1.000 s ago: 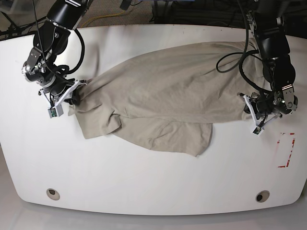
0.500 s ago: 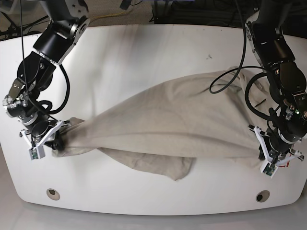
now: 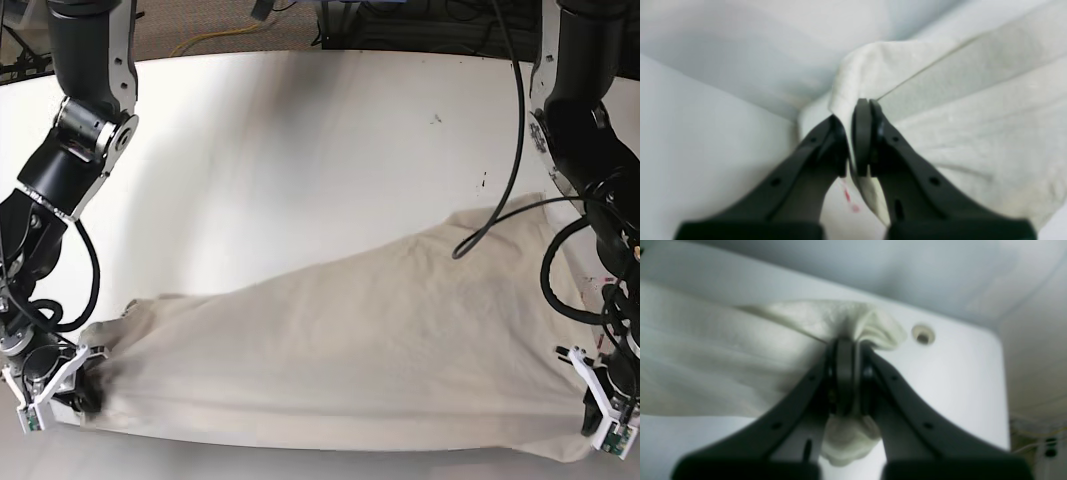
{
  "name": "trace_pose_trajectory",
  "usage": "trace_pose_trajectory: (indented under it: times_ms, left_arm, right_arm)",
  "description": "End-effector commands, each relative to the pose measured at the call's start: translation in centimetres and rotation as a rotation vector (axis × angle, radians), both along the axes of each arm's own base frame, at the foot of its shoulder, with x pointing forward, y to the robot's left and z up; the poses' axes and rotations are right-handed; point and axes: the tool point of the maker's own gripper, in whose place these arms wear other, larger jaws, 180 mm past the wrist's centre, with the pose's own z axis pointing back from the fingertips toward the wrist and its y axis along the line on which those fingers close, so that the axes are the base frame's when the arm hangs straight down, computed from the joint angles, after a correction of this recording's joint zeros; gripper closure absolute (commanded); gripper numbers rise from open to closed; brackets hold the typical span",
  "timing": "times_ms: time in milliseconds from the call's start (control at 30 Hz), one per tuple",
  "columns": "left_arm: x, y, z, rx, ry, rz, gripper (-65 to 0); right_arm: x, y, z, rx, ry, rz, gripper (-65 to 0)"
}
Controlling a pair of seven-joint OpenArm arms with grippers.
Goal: Fold the T-shirt properly
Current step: 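Lift the shirt with both grippers and swing it toward the robot, then lay the shirt flat, pulling its held edge taut between both grippers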
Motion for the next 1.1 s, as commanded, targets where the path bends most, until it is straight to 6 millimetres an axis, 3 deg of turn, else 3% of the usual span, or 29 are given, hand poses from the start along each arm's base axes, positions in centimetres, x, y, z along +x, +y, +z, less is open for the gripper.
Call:
trace_pose_trajectory:
  times_ms: [0, 100, 233, 333, 467, 533, 667, 867, 1067]
  left_arm:
    - [-0.1, 1.2, 5.9, -0.003, -0.143, 0.042, 0.0]
    - [-0.5, 2.2, 9.9, 0.003, -0.229, 0.07, 0.0]
    - [-0.7, 2.8, 13.6, -0.008, -0.302, 0.079, 0.0]
    - [-1.2, 4.0, 15.5, 0.006, -0.333, 0.105, 0.0]
    - [-1.1, 4.1, 15.1, 0.006, -0.322, 0.104, 0.0]
    - [-1.0, 4.0, 14.1, 0.012, -0.301, 0.103, 0.0]
    - [-1.5, 3.5, 11.6, 0.04, -0.267, 0.099, 0.0]
    - [-2.2, 2.6, 5.1, 0.075, -0.139, 0.084, 0.0]
    - [-3.9, 2.7, -2.3, 0.093, 0.027, 0.082, 0.0]
  right_arm:
    - [0.8, -0.8, 5.8, -0.059, -0.119, -0.007, 0.0]
    - [1.4, -0.3, 9.1, -0.12, -0.166, 0.014, 0.0]
    - [1.6, -0.3, 13.2, -0.175, -0.227, 0.015, 0.0]
    - [1.5, -0.3, 15.4, -0.214, -0.247, 0.013, 0.0]
    - [1.4, -0.4, 15.7, -0.226, -0.242, 0.007, 0.0]
    - [1.3, -0.4, 15.4, -0.233, -0.234, 0.004, 0.0]
    - [0.2, -0.7, 11.5, -0.243, -0.172, -0.007, 0.0]
    - [-2.5, 0.2, 5.4, -0.229, -0.092, 0.032, 0.0]
    - [-6.6, -0.8, -0.5, -0.18, -0.003, 0.017, 0.0]
